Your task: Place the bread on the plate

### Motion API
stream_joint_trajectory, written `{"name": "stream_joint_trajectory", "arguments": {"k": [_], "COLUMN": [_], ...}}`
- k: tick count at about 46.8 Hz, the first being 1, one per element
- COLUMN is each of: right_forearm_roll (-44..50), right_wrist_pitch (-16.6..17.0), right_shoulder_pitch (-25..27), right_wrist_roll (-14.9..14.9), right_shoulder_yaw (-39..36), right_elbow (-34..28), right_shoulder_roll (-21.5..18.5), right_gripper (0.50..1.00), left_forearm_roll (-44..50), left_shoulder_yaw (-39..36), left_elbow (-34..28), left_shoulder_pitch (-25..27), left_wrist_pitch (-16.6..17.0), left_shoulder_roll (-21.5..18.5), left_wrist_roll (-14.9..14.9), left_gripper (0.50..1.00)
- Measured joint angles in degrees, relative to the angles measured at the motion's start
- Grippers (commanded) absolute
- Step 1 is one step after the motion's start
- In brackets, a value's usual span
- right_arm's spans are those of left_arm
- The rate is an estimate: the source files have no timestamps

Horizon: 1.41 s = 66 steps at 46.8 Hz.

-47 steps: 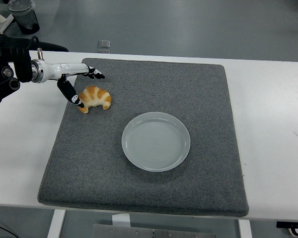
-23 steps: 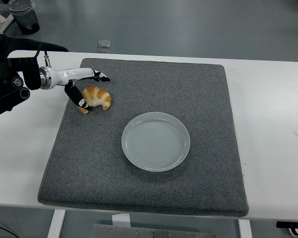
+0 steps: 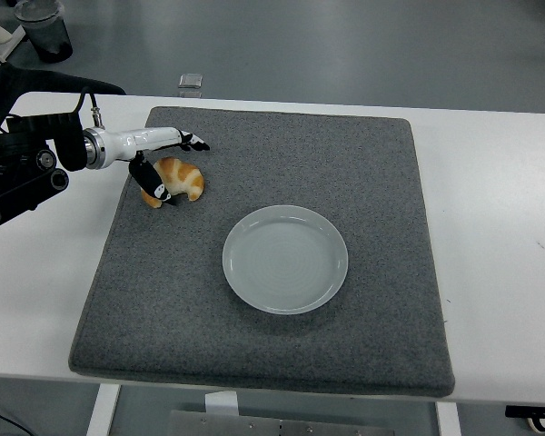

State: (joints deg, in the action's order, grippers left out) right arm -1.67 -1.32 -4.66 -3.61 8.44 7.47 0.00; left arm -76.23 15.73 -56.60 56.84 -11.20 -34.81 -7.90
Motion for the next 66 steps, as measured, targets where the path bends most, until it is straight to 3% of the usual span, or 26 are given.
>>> {"name": "stream_joint_trajectory", "arguments": {"k": [18,31,42,58,63,66], "right_forearm_roll": [0.0,0.0,0.01,0.0,0.0,0.0], "right_wrist_pitch": [0.0,0.0,0.0,0.0,0.0,0.0], "right_shoulder_pitch": [0.0,0.0,0.0,0.0,0.0,0.0], "right_wrist_roll": [0.01,0.0,0.0,0.01,0.01,0.0], "right_shoulder_yaw": [0.0,0.0,0.0,0.0,0.0,0.0], "right_elbow": [0.0,0.0,0.0,0.0,0.0,0.0], "right_shoulder_roll": [0.0,0.0,0.0,0.0,0.0,0.0], "right_gripper": [0.93,0.932,0.93,0.932,0.932,0.93], "left_forearm_roll": [-3.0,-3.75,-5.47,-7.94,-8.41,-8.47], "left_shoulder_yaw": [0.05,0.02,0.0,0.0,0.0,0.0], "left_elbow": [0.0,-0.01,-0.01,-0.01,-0.01,-0.01], "left_shoulder_pitch": [-0.66,-0.66,-0.84,-1.11,-1.11,-1.11], "left_wrist_pitch": [2.06,2.15,2.15,2.32,2.46,2.58], "left_shoulder_roll": [0.19,0.19,0.19,0.23,0.26,0.27], "left_wrist_roll": [0.0,-0.05,-0.25,-0.41,-0.48,-0.59], "left_gripper": [0.971,0.898,0.784,0.709,0.613,0.5]}}
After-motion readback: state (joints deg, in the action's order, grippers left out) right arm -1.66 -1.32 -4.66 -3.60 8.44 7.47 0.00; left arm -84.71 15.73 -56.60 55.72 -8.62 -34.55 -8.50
